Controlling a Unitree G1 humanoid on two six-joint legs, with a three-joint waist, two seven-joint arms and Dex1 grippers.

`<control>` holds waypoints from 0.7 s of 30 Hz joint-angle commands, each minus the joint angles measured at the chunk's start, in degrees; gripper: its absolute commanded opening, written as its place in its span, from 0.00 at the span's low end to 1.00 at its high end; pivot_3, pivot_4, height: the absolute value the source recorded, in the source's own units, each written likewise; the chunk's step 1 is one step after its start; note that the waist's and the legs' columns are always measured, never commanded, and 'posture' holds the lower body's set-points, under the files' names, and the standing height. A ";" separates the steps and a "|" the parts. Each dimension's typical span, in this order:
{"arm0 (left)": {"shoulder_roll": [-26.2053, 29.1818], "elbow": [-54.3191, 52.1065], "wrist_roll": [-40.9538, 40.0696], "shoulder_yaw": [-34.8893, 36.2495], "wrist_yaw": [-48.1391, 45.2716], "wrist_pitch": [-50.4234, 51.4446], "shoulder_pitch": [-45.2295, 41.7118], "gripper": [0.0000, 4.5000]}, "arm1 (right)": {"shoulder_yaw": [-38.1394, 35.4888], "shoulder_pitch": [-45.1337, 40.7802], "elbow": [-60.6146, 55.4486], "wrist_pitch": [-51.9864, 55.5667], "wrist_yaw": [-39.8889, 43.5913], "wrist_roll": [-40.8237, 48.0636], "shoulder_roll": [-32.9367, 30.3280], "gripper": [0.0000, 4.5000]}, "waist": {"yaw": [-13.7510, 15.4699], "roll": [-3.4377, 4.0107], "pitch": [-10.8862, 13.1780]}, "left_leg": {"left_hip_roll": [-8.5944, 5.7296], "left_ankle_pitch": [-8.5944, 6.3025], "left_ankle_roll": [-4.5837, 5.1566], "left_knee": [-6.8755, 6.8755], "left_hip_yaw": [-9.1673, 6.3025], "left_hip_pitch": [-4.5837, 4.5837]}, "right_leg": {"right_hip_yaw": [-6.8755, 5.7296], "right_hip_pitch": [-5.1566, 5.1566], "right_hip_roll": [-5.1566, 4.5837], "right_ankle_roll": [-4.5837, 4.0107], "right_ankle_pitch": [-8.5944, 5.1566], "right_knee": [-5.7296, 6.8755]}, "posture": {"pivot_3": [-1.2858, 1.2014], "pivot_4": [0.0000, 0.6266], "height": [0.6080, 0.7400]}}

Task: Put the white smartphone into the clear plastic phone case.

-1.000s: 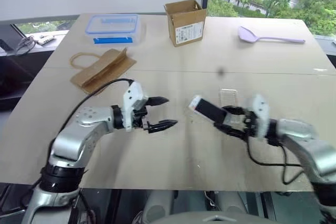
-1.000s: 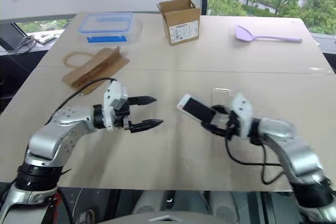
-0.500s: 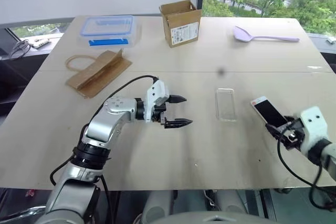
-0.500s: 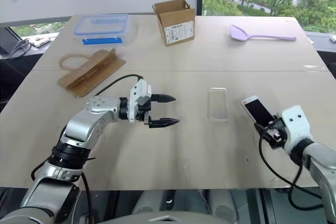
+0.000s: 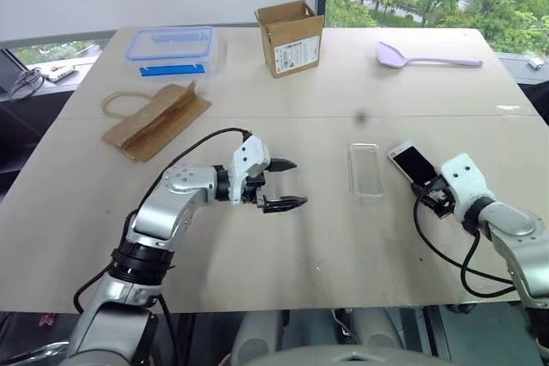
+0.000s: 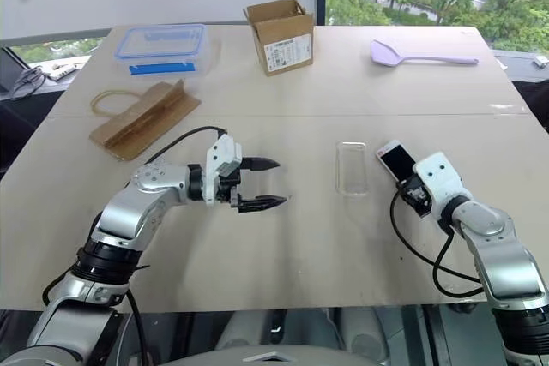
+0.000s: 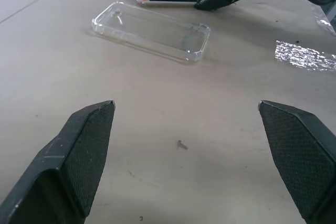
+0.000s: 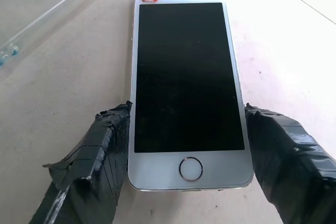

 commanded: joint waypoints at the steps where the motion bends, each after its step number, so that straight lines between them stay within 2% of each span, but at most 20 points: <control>1: 0.86 -2.73 -0.70 2.14 0.64 -0.02 0.49 1.00 | 2.05 -0.82 -0.11 -0.79 2.85 0.79 0.07 0.65 | -0.04 0.00 0.00 | 0.02 0.00 0.00 0.00 0.00 0.00 | 0.00 0.00 0.03 0.00 0.00 0.00 | 0.52 0.24 1.00; 4: 1.01 -2.91 -0.75 2.31 0.71 -0.06 0.88 1.00 | 0.54 -1.35 -0.09 1.69 4.63 3.13 0.48 0.65 | -0.13 0.00 0.00 | 0.10 0.00 0.00 0.00 0.01 0.01 | 0.02 -0.01 0.11 -0.04 0.02 0.00 | 0.52 0.24 1.00; 6: 1.01 -3.21 -0.85 2.38 0.85 0.13 1.18 1.00 | -1.24 -1.63 -0.66 3.63 6.17 5.20 0.30 0.88 | -0.12 0.00 0.00 | 0.14 0.00 0.00 0.00 0.00 0.00 | 0.01 -0.01 0.16 -0.05 0.02 0.00 | 0.52 0.24 1.00; 7: 1.02 -3.38 -0.83 2.40 0.94 0.14 1.42 1.00 | -2.66 -1.98 -0.55 3.56 5.14 4.87 0.35 0.96 | -0.05 0.00 0.00 | 0.15 0.00 0.00 -0.01 -0.01 -0.01 | 0.01 -0.01 0.17 -0.09 0.04 0.00 | 0.52 0.24 1.00; 12: 1.48 -3.78 -0.77 2.98 1.45 0.06 2.36 1.00 | -9.34 -2.08 -4.72 6.49 4.74 9.85 1.10 0.98 | 0.48 0.04 0.03 | 0.11 0.00 0.00 -0.01 -0.02 -0.07 | 0.01 -0.04 0.14 -0.12 0.06 -0.02 | 0.52 0.24 1.00; 15: 1.82 -4.42 -0.82 3.52 1.84 0.08 3.33 1.00 | -12.48 -2.80 -11.24 12.55 5.11 17.01 2.67 0.80 | 0.53 0.05 0.03 | 0.09 0.00 0.00 -0.01 -0.03 -0.10 | 0.01 -0.05 0.10 -0.14 0.07 -0.03 | 0.52 0.24 1.00; 16: 1.89 -4.66 -0.85 3.59 1.93 0.10 3.58 1.00 | -12.38 -3.50 -12.80 14.68 4.62 18.82 3.39 0.66 | 0.52 0.05 0.03 | 0.10 0.00 0.00 -0.02 -0.04 -0.11 | 0.01 -0.05 0.10 -0.15 0.08 -0.03 | 0.52 0.24 1.00; 17: 1.93 -4.82 -0.88 3.63 2.00 0.14 3.73 1.00 | -11.94 -4.39 -13.80 16.54 3.82 20.11 4.22 0.59 | 0.43 0.05 0.03 | 0.10 -0.01 -0.01 -0.02 -0.04 -0.10 | 0.00 -0.05 0.10 -0.15 0.08 -0.03 | 0.52 0.24 1.00; 20: 2.01 -5.35 -0.87 3.68 2.33 0.31 4.01 1.00 | -7.55 -7.37 -13.04 19.50 0.19 19.11 6.55 0.26 | 0.44 0.05 0.03 | 0.11 0.00 0.00 -0.02 -0.05 -0.08 | -0.01 -0.05 0.10 -0.06 0.02 -0.03 | 0.52 0.24 1.00; 21: 2.05 -5.45 -0.90 3.73 2.42 0.38 4.02 1.00 | -5.87 -7.98 -12.31 19.64 -0.44 18.40 6.90 0.26 | 0.47 0.05 0.03 | 0.11 0.00 0.00 -0.02 -0.05 -0.07 | -0.01 -0.05 0.10 -0.07 0.02 -0.03 | 0.52 0.24 1.00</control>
